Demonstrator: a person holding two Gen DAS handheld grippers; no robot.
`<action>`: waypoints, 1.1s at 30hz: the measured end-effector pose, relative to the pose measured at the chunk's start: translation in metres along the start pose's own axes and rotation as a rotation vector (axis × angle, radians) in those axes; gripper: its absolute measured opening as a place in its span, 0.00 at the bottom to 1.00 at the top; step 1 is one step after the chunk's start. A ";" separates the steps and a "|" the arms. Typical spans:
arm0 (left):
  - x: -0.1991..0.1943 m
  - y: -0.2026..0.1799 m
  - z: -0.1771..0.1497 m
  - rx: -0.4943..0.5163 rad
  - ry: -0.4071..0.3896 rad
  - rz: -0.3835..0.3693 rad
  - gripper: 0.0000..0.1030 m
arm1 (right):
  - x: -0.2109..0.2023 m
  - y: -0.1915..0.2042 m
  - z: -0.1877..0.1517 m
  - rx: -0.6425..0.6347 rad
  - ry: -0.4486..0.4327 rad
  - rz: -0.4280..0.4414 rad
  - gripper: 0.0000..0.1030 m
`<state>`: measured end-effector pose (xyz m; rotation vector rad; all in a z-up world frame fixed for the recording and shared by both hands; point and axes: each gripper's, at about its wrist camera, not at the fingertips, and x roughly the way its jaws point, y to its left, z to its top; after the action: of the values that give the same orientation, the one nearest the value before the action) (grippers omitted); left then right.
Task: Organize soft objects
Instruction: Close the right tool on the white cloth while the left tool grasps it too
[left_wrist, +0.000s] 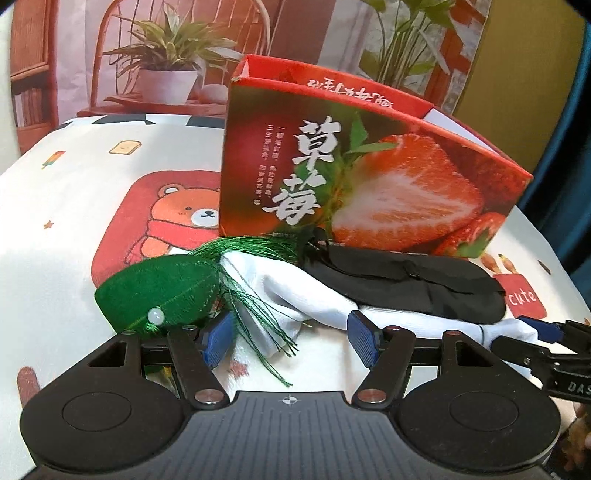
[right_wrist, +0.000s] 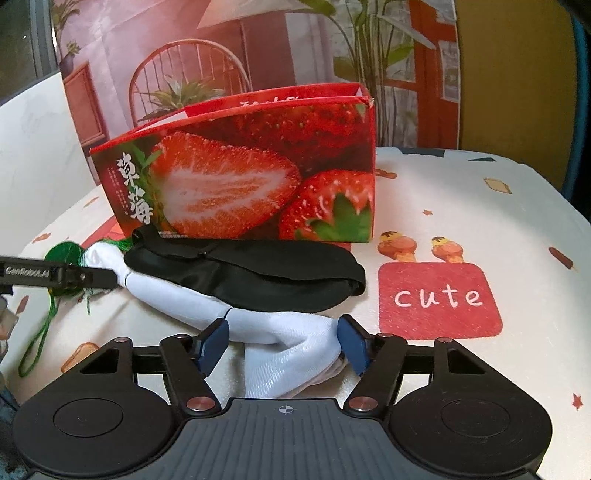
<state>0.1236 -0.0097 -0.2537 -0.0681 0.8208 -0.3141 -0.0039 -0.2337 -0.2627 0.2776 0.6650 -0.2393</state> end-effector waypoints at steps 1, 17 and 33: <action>0.001 0.002 0.000 -0.006 0.001 -0.002 0.55 | 0.000 0.000 0.000 -0.005 -0.001 -0.003 0.56; -0.049 -0.012 -0.001 0.044 -0.117 -0.078 0.06 | -0.021 -0.005 0.010 0.033 -0.072 0.046 0.21; -0.046 -0.014 0.004 0.045 -0.090 -0.094 0.13 | -0.046 -0.017 0.035 0.059 -0.174 0.016 0.18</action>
<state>0.0936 -0.0094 -0.2154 -0.0788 0.7220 -0.4152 -0.0246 -0.2553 -0.2104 0.3149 0.4838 -0.2646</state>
